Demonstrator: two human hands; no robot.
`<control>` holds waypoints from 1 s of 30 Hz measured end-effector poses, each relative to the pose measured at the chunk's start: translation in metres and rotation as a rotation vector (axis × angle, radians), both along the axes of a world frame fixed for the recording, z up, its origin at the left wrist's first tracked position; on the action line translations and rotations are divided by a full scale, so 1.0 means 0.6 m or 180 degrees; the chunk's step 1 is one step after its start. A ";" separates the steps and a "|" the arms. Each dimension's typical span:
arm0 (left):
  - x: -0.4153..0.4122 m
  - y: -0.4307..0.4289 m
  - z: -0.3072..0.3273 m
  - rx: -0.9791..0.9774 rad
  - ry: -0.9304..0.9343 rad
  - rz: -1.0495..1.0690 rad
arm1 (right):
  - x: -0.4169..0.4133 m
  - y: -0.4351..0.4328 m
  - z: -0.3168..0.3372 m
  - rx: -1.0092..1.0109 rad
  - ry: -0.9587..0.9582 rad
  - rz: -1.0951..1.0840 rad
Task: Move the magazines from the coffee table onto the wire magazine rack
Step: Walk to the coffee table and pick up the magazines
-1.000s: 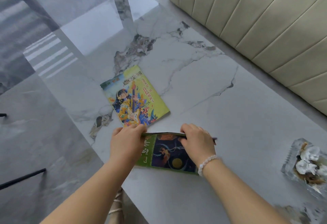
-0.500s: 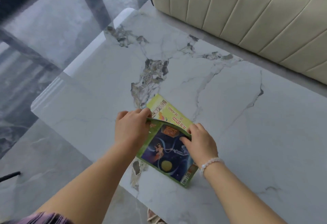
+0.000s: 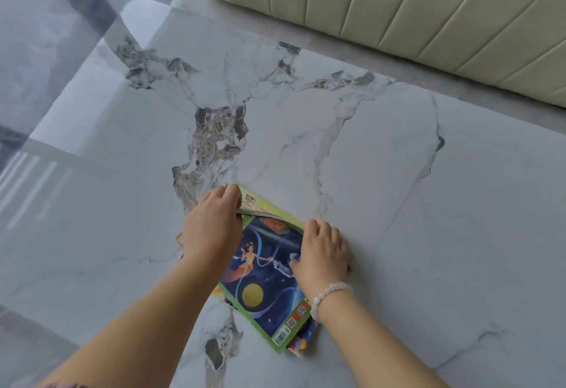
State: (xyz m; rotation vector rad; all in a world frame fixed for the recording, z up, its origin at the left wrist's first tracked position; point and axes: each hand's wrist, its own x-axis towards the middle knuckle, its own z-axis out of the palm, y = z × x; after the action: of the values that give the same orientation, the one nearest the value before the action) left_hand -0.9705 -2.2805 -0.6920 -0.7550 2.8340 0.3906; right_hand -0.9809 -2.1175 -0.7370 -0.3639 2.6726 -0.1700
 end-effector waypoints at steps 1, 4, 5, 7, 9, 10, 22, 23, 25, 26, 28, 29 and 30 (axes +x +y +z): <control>-0.002 -0.001 -0.006 0.0007 0.0000 0.0026 | -0.004 -0.002 0.001 0.0033 0.0058 -0.0033; -0.005 -0.004 -0.005 -0.0001 0.0020 0.0030 | -0.020 -0.003 0.009 -0.0113 -0.0173 0.0013; -0.006 -0.006 -0.001 0.0000 0.0035 0.0033 | -0.025 -0.003 0.014 -0.0273 -0.0302 0.0028; -0.003 -0.014 0.009 0.0022 0.0033 0.0035 | -0.034 -0.007 0.034 -0.0610 -0.0638 0.0073; 0.003 -0.025 0.019 0.0000 0.0019 0.0044 | -0.037 -0.013 0.055 -0.0773 -0.0839 0.0167; 0.007 -0.032 0.027 -0.0046 0.0032 0.0061 | -0.036 -0.019 0.066 -0.0779 -0.0874 0.0243; 0.052 -0.137 0.203 -0.0432 0.0038 -0.0105 | -0.058 -0.138 0.253 -0.0811 -0.0211 0.1386; 0.056 -0.147 0.224 -0.0472 0.0091 -0.0066 | -0.064 -0.150 0.274 -0.0822 -0.0142 0.1465; 0.060 -0.170 0.268 -0.0593 0.0246 0.0053 | -0.077 -0.178 0.322 -0.0850 -0.0019 0.1634; 0.063 -0.183 0.294 -0.0669 0.0327 0.0125 | -0.083 -0.194 0.349 -0.0859 0.0037 0.1716; 0.067 -0.204 0.341 -0.0766 0.0383 0.0245 | -0.090 -0.222 0.402 -0.0869 0.0128 0.1843; 0.070 -0.219 0.371 -0.0814 0.0419 0.0300 | -0.093 -0.240 0.435 -0.0889 0.0171 0.1933; 0.073 -0.235 0.406 -0.0877 0.0440 0.0327 | -0.094 -0.258 0.470 -0.0899 0.0227 0.2035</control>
State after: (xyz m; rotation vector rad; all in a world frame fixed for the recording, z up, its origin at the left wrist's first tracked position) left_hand -0.9267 -2.4213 -0.4482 -0.9625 3.0257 0.0670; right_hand -1.0374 -2.2722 -0.4548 -1.2998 2.4531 -0.3358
